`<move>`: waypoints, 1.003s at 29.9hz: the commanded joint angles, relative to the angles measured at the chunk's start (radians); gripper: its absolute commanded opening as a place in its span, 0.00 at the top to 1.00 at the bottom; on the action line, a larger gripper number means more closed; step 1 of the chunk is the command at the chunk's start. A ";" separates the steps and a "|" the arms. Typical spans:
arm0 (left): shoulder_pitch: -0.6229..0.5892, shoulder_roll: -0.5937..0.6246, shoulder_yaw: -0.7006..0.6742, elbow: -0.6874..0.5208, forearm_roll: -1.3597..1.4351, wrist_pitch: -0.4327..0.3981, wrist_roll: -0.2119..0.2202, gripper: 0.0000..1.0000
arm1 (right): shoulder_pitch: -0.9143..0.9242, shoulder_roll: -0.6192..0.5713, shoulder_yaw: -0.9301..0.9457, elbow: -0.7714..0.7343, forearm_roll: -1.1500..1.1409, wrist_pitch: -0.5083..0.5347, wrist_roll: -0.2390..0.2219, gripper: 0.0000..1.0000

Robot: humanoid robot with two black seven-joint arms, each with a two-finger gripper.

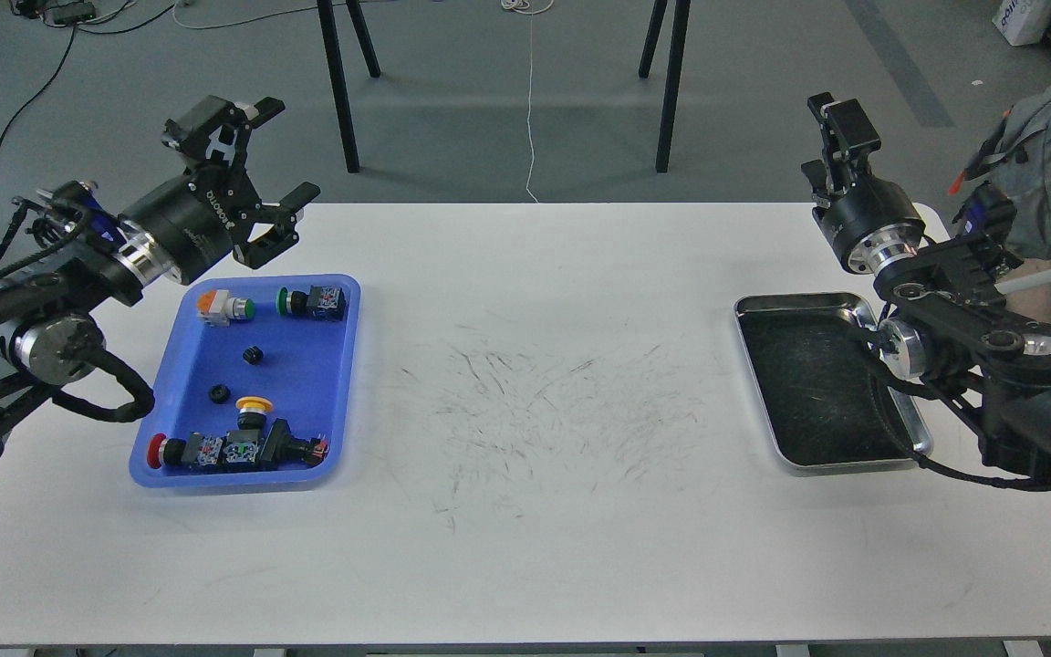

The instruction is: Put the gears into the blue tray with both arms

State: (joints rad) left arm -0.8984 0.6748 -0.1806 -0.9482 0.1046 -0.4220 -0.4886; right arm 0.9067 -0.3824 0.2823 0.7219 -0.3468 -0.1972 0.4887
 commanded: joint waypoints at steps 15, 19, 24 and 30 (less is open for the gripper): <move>0.009 -0.138 -0.049 0.077 -0.100 0.094 0.000 0.00 | -0.019 0.065 0.106 0.001 0.020 -0.036 0.000 0.03; 0.009 -0.142 -0.039 0.120 -0.109 0.111 0.000 0.00 | -0.019 0.073 0.106 0.008 0.022 -0.041 0.000 0.03; -0.011 -0.139 -0.051 0.140 -0.181 0.098 0.000 0.00 | -0.019 0.073 0.112 0.010 0.025 -0.036 0.000 0.02; -0.031 -0.142 -0.063 0.140 -0.270 0.109 0.000 0.00 | -0.020 0.073 0.191 0.011 0.026 0.036 -0.065 0.02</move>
State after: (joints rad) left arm -0.9155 0.5339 -0.2320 -0.8098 -0.1394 -0.3201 -0.4887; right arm 0.8875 -0.3099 0.4293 0.7319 -0.3211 -0.2013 0.4581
